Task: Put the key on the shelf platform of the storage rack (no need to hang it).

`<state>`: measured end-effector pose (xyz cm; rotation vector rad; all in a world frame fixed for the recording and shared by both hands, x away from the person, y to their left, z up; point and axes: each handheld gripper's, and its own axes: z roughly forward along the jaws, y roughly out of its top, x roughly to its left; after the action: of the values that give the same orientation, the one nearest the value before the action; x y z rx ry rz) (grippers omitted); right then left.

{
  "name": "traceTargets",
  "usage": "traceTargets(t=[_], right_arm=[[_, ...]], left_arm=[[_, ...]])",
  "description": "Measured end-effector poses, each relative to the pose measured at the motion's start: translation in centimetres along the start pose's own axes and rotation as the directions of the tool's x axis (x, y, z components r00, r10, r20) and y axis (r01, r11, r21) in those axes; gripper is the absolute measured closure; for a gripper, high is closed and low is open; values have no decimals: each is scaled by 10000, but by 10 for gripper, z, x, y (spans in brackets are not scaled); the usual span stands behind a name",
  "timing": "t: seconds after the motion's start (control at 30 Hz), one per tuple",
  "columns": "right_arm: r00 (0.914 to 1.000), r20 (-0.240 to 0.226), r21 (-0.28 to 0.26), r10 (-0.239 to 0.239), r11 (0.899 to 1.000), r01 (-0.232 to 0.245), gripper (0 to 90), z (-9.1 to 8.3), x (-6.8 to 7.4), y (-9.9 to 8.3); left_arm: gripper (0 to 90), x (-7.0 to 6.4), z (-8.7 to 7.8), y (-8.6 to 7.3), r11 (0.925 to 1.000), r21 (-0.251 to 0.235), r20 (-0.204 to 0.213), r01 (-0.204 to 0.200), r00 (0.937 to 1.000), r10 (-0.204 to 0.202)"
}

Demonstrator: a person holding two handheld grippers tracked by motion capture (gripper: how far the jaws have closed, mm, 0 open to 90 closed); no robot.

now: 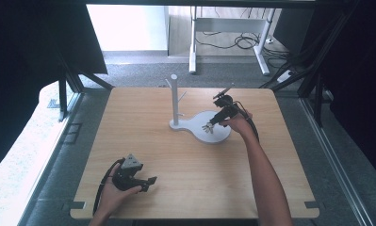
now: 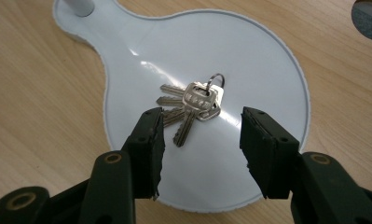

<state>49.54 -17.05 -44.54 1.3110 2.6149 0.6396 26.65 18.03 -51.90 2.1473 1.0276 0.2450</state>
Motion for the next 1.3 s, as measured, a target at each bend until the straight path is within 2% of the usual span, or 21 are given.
traceTargets(t=[0.33, 0.67, 0.83, 1.03, 1.3], right_arm=[[9980, -416, -572, -486, 9973, 462, 475, -19, 10, -31], [9949, -718, -1226, -703, 9906, 611, 473, -39, 17, -81], [9966, -652, -1481, -496, 9882, 395, 475, -45, 19, -112], [9955, -857, -1996, -394, 9796, 216, 478, -45, 22, -154], [9977, -670, -2193, 11, 9755, -158, 480, -43, 19, -204]], left_arm=[[224, 0, -2, 0, 10000, -52, -68, 36, 10000, -36], [225, -1, -1, 0, 10000, 19, -102, -7, 9999, 7], [224, -1, 0, 0, 10000, -10, -139, 11, 9999, -11], [224, -2, 0, 0, 10000, 38, -184, 42, 9998, -41], [224, -2, 1, -1, 9999, 126, -203, 23, 9998, -21]])
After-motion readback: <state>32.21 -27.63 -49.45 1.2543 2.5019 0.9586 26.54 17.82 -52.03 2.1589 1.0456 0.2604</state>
